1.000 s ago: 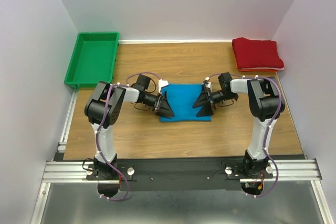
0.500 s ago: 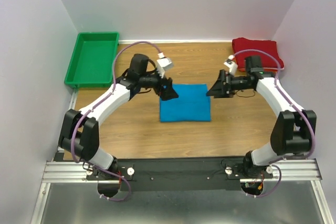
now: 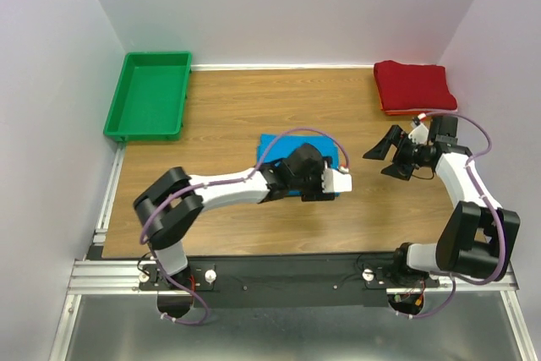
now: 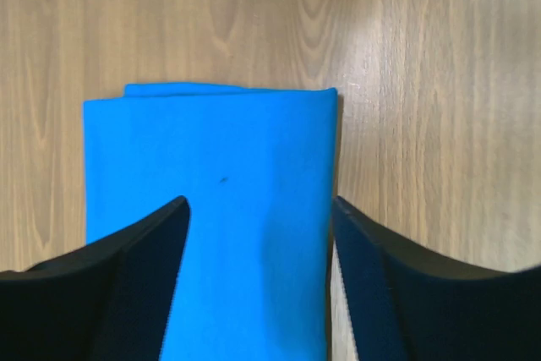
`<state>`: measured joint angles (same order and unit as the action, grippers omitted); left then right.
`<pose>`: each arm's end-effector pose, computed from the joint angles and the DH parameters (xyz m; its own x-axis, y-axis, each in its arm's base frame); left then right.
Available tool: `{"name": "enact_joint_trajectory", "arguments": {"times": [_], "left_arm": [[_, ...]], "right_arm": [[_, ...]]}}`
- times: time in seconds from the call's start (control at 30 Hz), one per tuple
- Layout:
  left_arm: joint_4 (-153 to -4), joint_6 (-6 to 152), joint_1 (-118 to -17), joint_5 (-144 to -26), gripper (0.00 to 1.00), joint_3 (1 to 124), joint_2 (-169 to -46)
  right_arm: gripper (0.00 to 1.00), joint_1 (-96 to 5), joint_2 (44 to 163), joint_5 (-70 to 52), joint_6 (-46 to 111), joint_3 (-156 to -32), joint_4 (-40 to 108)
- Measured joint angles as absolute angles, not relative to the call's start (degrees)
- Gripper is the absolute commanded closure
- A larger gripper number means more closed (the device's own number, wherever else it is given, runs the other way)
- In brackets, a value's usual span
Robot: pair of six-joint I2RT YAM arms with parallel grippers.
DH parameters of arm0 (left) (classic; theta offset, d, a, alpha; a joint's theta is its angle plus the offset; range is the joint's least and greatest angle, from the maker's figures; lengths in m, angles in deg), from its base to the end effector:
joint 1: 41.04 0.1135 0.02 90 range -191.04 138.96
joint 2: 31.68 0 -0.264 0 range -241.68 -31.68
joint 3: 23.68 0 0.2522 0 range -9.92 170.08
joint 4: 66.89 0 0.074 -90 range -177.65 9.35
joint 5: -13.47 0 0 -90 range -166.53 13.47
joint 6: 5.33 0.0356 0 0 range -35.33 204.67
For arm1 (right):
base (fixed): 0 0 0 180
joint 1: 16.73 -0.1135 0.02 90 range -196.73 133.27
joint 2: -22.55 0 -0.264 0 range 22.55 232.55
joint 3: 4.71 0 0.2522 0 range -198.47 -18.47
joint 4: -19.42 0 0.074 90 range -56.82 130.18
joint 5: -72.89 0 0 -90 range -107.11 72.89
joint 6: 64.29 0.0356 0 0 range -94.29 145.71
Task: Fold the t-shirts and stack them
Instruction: Neatly place the folded tshirt to the corner
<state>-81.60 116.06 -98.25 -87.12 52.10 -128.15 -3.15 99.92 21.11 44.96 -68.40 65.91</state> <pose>0.1973 -0.3184 0.2236 0.2049 0.6274 -0.7513 0.9381 0.0933 0.3337 0.2560 -0.0392 0.2230 -0.8339 0.4679 -0.2927 0.1697 0.7220 0.6707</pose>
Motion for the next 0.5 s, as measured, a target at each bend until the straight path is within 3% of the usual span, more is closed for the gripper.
{"name": "enact_joint_trajectory", "arguments": {"times": [0.37, 0.5], "left_arm": [[-75.39, 125.40, -104.17, -80.16, 0.38, 53.00, -140.04], [-75.41, 126.53, -104.17, -80.19, 0.45, 54.70, -142.09]], "right_arm": [[0.00, -3.15, 97.75, 17.83, 55.95, -60.73, 61.23], [0.00, -3.15, 97.23, 16.54, 60.02, -57.45, 59.18]]}}
